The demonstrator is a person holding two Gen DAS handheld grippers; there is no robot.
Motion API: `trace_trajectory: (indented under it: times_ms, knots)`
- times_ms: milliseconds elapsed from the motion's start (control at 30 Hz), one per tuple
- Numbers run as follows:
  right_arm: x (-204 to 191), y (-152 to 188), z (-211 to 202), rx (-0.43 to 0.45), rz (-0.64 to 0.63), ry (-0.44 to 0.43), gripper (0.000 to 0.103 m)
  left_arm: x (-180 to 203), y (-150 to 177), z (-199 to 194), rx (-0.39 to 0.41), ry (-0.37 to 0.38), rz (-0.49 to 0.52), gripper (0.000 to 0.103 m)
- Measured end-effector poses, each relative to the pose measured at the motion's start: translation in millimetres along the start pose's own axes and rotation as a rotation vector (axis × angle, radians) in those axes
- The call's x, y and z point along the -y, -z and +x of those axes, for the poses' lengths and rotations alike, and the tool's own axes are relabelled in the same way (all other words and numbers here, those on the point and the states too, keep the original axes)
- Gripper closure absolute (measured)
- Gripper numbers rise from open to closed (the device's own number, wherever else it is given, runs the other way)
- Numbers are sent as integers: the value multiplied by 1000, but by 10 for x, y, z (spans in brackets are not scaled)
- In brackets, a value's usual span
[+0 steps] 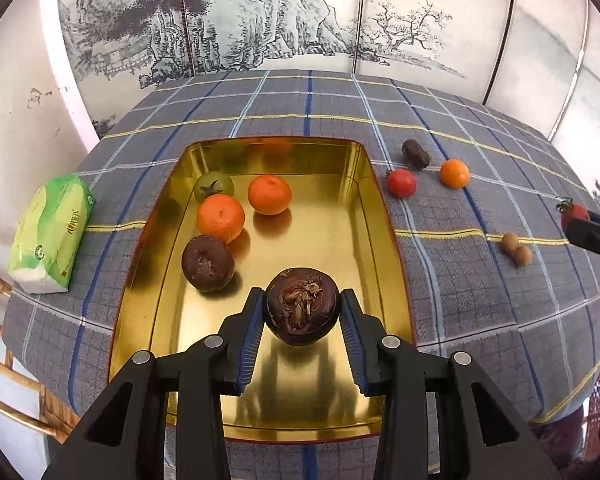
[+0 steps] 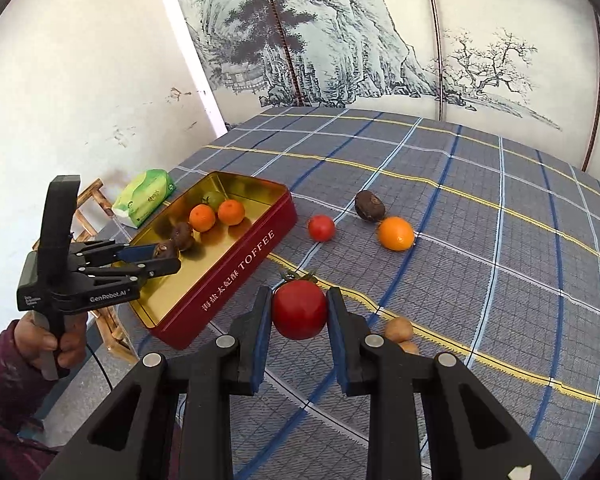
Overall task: Organize fruits
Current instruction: 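Lower the mangosteen into the gold tin and open the left gripper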
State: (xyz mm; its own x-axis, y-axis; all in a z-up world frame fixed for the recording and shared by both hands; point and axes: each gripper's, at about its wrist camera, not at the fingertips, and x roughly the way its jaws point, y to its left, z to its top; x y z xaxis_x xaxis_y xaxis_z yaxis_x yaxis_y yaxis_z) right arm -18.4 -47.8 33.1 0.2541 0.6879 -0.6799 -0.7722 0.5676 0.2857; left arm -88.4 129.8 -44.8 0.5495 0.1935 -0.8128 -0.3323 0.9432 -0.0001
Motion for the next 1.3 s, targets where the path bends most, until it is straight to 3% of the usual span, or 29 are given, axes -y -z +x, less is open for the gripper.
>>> trace_trajectory:
  times_ms: [1300]
  knots:
    - [-212, -19, 90, -31, -23, -11, 78, -13, 106, -4, 26, -45, 46, 64]
